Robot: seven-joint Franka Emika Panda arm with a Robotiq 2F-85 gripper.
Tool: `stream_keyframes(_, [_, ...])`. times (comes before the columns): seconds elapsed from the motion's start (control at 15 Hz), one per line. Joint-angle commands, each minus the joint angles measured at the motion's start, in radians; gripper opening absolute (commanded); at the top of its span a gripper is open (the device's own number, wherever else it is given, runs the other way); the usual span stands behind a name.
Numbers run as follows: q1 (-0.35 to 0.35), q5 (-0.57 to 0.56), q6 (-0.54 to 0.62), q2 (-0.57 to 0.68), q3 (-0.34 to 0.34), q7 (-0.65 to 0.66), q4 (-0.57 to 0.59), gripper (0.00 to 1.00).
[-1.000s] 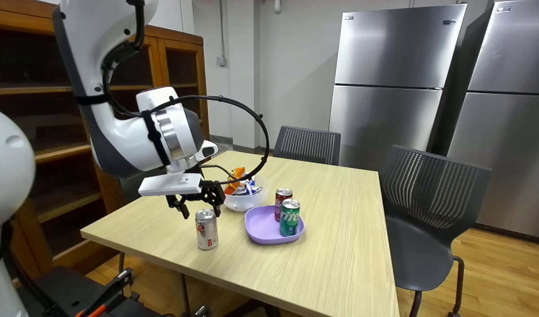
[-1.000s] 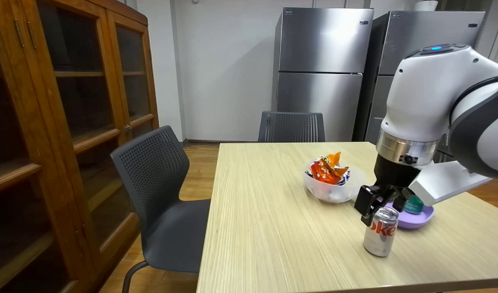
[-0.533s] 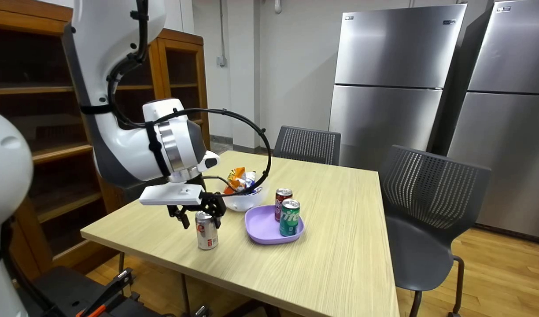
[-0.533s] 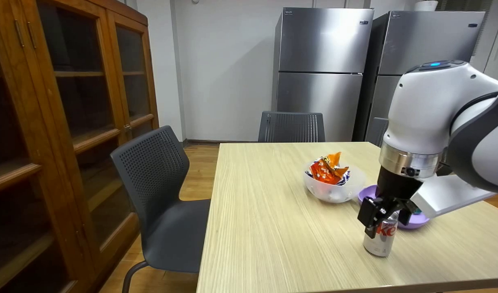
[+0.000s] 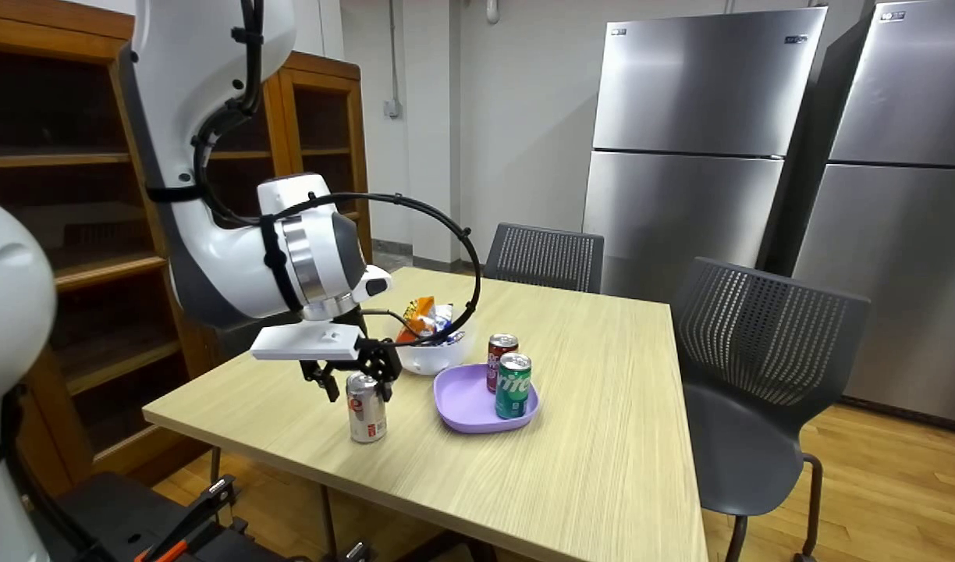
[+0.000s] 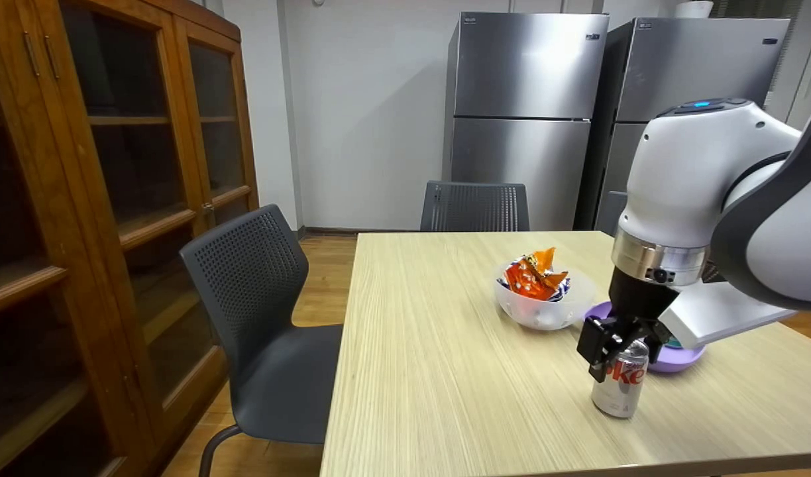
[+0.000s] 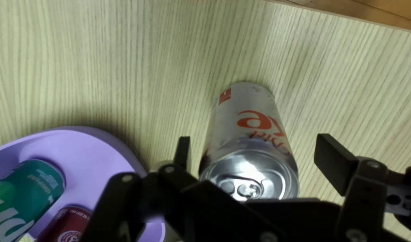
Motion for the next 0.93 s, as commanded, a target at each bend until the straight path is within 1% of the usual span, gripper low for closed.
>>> stream_keyframes(0.0, [-0.034, 0.026, 0.008, -0.001, 0.031, -0.041, 0.009, 0.66])
stream_keyframes(0.07, [-0.033, 0.026, 0.004, -0.007, 0.030, -0.040, 0.009, 0.56])
stream_keyframes(0.2, [-0.031, 0.022, -0.006, -0.022, 0.028, -0.039, 0.004, 0.41])
stream_keyframes(0.27, [-0.029, 0.019, -0.009, -0.029, 0.026, -0.038, 0.002, 0.39])
stream_keyframes(0.53, [-0.023, 0.007, -0.010, -0.075, 0.015, -0.034, -0.018, 0.39])
stream_keyframes(0.87, [-0.054, 0.020, 0.016, -0.130, 0.016, -0.054, -0.057, 0.39])
